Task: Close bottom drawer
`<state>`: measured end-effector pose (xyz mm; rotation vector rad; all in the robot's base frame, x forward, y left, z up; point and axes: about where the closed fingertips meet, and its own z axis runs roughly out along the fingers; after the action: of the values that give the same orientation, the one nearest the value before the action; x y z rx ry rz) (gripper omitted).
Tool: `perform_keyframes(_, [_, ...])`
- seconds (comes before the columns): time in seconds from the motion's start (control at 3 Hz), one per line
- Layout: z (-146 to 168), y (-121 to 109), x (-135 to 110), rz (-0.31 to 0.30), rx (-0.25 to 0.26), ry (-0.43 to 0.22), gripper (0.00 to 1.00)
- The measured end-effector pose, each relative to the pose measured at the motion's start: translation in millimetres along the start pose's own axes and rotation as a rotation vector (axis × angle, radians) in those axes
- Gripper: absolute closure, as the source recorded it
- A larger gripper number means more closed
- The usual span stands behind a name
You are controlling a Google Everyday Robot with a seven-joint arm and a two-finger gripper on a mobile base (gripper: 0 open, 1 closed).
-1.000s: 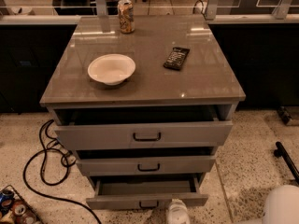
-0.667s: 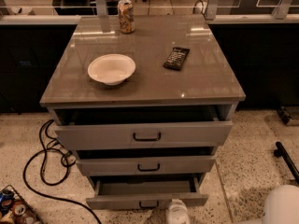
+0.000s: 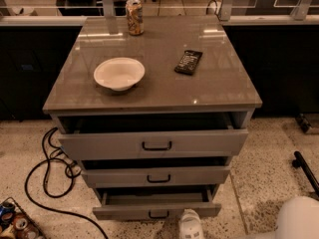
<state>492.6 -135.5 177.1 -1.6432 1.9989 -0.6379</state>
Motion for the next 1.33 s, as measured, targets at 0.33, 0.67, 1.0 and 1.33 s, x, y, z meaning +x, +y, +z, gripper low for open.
perform_keyframes(0.33, [16.2,-10.9,3.8,-0.002,0.029,-0.015,1.0])
perform_keyframes(0.67, [16.4,-11.0,4.1,-0.002,0.03,-0.015,1.0])
perform_keyframes(1.0, [29.3,-23.0,7.6,-0.005,0.053,-0.029,1.0])
perform_keyframes(1.33, [39.0,-32.8,9.8,-0.008,0.067,-0.037,1.0])
